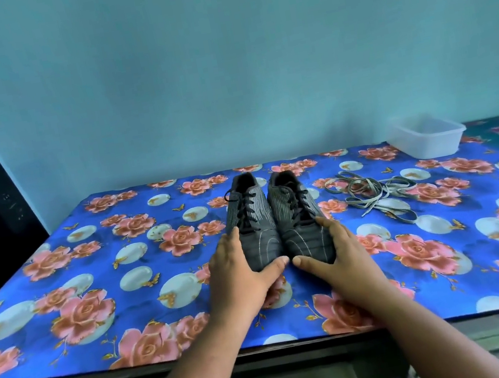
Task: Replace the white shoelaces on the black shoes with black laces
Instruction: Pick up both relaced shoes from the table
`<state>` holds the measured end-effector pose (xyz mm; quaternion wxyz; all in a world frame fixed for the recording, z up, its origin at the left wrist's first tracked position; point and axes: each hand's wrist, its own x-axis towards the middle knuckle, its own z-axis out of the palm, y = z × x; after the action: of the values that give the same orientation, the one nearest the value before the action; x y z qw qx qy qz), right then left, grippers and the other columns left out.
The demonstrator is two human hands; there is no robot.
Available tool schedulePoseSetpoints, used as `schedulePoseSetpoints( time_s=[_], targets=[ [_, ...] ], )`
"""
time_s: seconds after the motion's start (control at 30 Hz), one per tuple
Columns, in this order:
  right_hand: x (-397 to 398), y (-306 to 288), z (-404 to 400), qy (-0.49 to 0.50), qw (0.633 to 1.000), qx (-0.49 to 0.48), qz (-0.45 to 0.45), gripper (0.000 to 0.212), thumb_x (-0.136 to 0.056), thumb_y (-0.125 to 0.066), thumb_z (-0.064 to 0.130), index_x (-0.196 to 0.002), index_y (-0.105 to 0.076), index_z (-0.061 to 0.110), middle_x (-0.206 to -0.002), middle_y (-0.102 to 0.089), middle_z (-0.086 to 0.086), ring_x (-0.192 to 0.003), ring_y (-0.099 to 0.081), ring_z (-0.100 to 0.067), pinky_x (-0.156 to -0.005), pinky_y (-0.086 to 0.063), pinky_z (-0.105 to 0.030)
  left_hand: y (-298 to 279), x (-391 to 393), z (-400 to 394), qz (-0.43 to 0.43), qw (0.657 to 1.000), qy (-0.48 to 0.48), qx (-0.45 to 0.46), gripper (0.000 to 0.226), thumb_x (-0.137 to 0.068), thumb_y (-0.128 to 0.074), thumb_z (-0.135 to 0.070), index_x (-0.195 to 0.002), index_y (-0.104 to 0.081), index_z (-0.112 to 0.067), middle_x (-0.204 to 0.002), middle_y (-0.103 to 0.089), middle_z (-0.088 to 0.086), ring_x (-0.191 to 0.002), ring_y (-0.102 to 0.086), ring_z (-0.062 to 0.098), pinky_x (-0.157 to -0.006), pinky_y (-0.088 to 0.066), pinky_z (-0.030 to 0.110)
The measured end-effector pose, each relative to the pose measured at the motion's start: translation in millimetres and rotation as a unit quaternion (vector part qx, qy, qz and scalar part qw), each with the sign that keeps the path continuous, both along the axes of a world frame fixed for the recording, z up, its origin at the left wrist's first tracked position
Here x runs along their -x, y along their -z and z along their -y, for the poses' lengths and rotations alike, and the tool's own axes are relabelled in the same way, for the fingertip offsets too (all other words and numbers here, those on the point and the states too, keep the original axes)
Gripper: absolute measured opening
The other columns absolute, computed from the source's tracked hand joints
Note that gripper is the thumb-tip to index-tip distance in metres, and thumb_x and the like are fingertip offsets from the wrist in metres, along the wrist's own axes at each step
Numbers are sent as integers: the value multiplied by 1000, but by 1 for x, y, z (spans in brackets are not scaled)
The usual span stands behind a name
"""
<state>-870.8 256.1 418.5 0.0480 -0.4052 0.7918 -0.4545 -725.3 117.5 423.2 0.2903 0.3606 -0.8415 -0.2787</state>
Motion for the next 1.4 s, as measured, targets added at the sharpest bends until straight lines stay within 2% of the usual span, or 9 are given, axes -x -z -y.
schedulePoseSetpoints(
  time_s=[0.07, 0.13, 0.23, 0.47, 0.57, 0.7, 0.8, 1.0, 1.4],
  targets=[
    [2, 0, -1, -10, 1000, -5, 27, 91, -75, -80, 59, -149, -35, 32, -139, -47, 14, -130, -43, -2, -104, -35, -21, 3, -2, 2, -6, 1000, 17, -25, 116, -70, -76, -71, -161, -19, -24, -167, -23, 3, -153, -21, 23, -123, -25, 42],
    [6, 2, -2, -14, 999, -9, 52, 103, -68, -78, 70, -151, -30, 33, -145, -47, 11, -134, -45, -6, -112, -40, -31, 9, -7, 9, -47, 993, 38, -101, 122, -61, -77, -80, -159, -16, -42, -163, -30, 1, -149, -33, 26, -111, -44, 51],
    [4, 3, -3, -18, 999, -14, 44, 104, -72, -80, 63, -155, -25, 32, -153, -40, 8, -139, -40, -7, -116, -36, -32, 15, -11, 13, -74, 986, 51, -143, 118, -58, -83, -77, -149, -9, -66, -165, -28, -3, -144, -43, 29, -103, -52, 53],
    [5, 8, -2, 0, 998, -41, 38, 100, -76, -76, 63, -156, -23, 36, -163, -24, 10, -151, -23, -8, -121, -31, -43, 22, -7, 8, -32, 995, 60, -67, 113, -71, -68, -74, -160, -5, -42, -169, -7, -12, -156, -14, 12, -125, -23, 41],
    [2, 7, -3, -3, 998, -50, 38, 101, -73, -72, 68, -156, -22, 37, -164, -20, 11, -152, -16, -2, -123, -27, -36, 20, -10, 3, -15, 997, 56, -46, 114, -73, -64, -79, -161, -2, -38, -170, -3, -10, -155, 1, 1, -121, -7, 22],
    [-2, 7, -2, 9, 997, -68, 45, 104, -69, -65, 80, -155, -17, 45, -165, -8, 20, -149, -3, 11, -112, -17, -14, 22, -10, 3, 0, 998, 53, -46, 108, -75, -57, -76, -161, -2, -39, -171, -2, -13, -155, 1, 0, -119, -6, 16],
    [-4, 4, 0, 13, 995, -91, 37, 99, -71, -61, 77, -152, -12, 52, -165, -5, 22, -151, -6, 7, -112, -22, -21, 18, -9, 1, 24, 998, 47, -44, 107, -78, -59, -72, -162, -4, -35, -171, -3, -10, -155, 0, 1, -118, -3, 9],
    [-12, -11, 5, 44, 987, -145, 53, 101, -78, -71, 59, -157, -13, 36, -169, -3, 11, -154, -11, -11, -112, -42, -47, 3, -6, -3, 64, 996, 26, -62, 106, -83, -61, -66, -163, -9, -21, -171, -4, 1, -157, -4, 12, -124, -24, 40],
    [-14, -15, 8, 41, 978, -197, 60, 103, -77, -74, 51, -158, -18, 20, -169, -6, -7, -153, -15, -28, -110, -41, -53, -4, -2, -6, 99, 992, 22, -72, 105, -81, -72, -52, -159, -20, -5, -169, -13, 16, -156, -17, 31, -115, -40, 48]
  ],
)
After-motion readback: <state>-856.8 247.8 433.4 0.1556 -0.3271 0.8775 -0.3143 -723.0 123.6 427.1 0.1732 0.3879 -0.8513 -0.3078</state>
